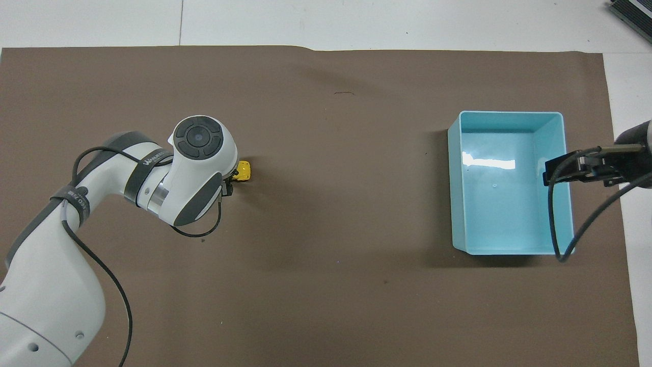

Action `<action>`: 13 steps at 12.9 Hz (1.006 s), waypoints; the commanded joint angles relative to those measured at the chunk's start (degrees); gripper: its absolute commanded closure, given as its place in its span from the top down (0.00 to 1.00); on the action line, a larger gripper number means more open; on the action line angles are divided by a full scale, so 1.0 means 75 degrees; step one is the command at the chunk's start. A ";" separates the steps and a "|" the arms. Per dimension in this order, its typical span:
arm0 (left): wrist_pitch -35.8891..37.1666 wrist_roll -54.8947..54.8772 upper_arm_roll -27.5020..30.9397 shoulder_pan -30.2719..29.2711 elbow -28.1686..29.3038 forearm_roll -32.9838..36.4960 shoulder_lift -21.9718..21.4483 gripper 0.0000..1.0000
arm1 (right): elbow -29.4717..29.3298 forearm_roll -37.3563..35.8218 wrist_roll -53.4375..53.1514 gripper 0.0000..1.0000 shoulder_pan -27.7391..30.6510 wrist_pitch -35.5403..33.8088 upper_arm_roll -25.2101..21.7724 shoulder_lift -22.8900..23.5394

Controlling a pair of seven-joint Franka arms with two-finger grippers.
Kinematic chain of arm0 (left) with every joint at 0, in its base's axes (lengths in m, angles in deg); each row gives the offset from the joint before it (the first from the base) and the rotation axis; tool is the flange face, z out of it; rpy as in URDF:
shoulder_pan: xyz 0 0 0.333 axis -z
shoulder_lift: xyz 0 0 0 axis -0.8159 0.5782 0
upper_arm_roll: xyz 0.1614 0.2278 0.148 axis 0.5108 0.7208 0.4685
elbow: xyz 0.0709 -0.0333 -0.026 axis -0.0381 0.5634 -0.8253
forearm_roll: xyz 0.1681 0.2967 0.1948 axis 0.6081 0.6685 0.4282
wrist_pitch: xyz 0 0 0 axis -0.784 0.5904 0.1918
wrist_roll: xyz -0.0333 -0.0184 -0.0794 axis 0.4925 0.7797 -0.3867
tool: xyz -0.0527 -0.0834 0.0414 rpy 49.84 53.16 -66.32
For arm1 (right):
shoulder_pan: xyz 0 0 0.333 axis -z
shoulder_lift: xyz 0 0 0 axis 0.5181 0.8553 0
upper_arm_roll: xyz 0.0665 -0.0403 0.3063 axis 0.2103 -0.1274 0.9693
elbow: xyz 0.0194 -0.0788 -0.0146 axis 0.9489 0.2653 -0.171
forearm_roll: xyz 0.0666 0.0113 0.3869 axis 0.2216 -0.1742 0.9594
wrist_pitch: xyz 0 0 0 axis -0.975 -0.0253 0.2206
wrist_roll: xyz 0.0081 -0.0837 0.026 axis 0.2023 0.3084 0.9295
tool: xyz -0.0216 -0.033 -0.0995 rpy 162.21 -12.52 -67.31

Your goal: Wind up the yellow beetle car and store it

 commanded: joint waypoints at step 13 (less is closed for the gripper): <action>0.0371 -0.0767 0.0028 0.0086 -0.0451 -0.0548 -0.0542 1.00 | -0.0008 0.0194 0.0131 1.00 0.0083 0.0018 -0.0001 0.0013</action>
